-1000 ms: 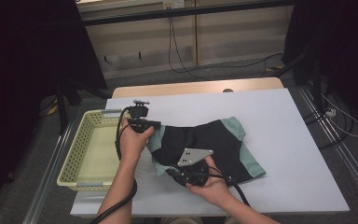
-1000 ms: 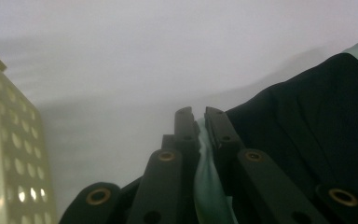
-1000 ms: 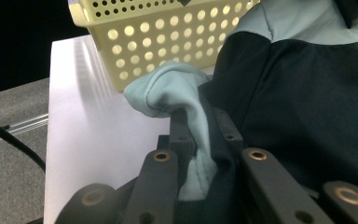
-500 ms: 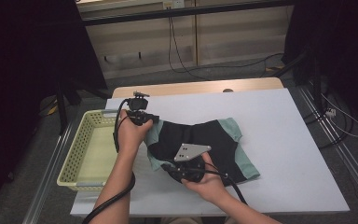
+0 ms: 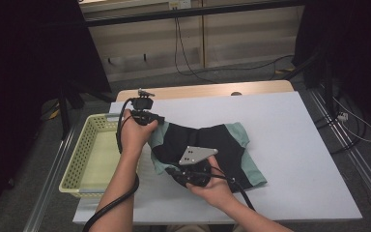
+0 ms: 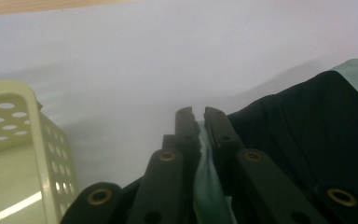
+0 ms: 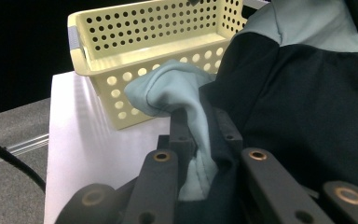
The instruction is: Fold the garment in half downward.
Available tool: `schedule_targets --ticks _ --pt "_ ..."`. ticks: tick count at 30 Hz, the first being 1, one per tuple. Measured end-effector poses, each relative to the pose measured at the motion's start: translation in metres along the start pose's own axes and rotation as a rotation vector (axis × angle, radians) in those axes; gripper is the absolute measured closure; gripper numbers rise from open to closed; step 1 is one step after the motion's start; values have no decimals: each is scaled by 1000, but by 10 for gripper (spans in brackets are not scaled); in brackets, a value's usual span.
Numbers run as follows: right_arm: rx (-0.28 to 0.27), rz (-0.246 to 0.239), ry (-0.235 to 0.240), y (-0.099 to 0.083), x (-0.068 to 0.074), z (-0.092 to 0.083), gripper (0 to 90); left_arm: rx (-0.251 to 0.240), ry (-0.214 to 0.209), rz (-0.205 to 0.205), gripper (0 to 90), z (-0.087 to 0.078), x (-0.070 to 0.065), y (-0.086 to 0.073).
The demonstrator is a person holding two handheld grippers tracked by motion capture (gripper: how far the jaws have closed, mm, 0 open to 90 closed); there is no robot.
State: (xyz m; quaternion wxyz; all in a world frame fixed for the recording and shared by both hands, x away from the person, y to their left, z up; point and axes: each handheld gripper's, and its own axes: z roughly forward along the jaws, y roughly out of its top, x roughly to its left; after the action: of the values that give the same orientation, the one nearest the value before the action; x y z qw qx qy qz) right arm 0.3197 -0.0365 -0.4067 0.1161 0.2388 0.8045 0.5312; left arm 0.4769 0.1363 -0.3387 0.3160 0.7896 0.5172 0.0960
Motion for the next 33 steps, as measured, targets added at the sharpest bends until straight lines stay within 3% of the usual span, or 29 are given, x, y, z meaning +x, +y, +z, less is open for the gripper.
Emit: schedule_targets --ticks 16,22,33 --pt "-3 -16 -2 4 3 6 825 32 -3 -9 849 -1 7 4" --pt "-11 -25 -4 7 5 9 825 44 17 6 849 -5 8 7" --pt "-15 -26 1 10 6 12 825 56 29 -1 849 -7 13 8"
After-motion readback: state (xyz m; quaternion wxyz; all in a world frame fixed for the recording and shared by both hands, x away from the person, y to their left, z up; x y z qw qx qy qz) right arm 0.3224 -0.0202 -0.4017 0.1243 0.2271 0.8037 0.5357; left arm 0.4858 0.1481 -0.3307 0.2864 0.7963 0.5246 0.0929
